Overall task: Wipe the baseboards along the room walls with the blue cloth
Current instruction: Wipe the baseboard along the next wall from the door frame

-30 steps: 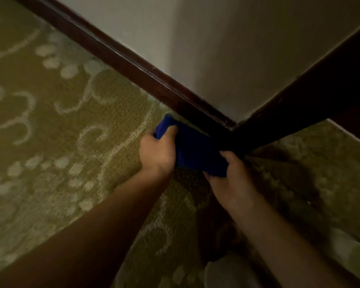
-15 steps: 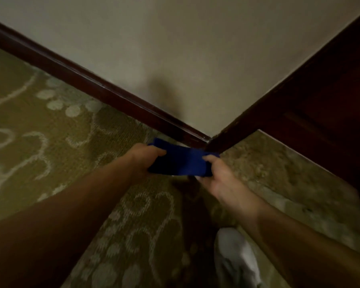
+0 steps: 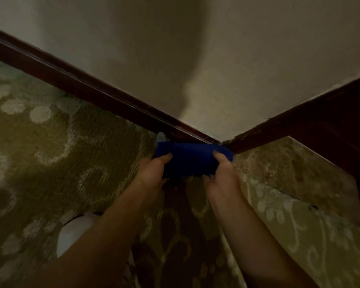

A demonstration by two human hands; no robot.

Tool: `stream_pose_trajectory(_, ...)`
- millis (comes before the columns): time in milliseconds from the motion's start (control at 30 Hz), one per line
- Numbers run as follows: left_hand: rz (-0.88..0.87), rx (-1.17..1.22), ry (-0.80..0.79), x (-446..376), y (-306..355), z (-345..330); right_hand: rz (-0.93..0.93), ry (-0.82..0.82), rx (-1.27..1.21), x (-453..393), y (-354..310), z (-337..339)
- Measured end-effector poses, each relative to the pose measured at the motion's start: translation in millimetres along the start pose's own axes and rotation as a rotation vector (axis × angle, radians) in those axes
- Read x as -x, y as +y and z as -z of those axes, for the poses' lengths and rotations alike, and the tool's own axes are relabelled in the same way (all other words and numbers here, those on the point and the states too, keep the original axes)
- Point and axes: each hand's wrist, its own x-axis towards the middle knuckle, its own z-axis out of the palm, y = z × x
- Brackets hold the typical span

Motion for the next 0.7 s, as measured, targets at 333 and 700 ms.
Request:
stream_pose_trajectory(333, 0.01, 0.167, 0.134, -7, 25, 0, 0.232, 0.019, 0.111, 12, 23, -49)
stream_pose_trajectory(700, 0.044, -0.011, 0.011, 1, 14, -11, 0.248, 0.117, 0.129, -2, 11, -23)
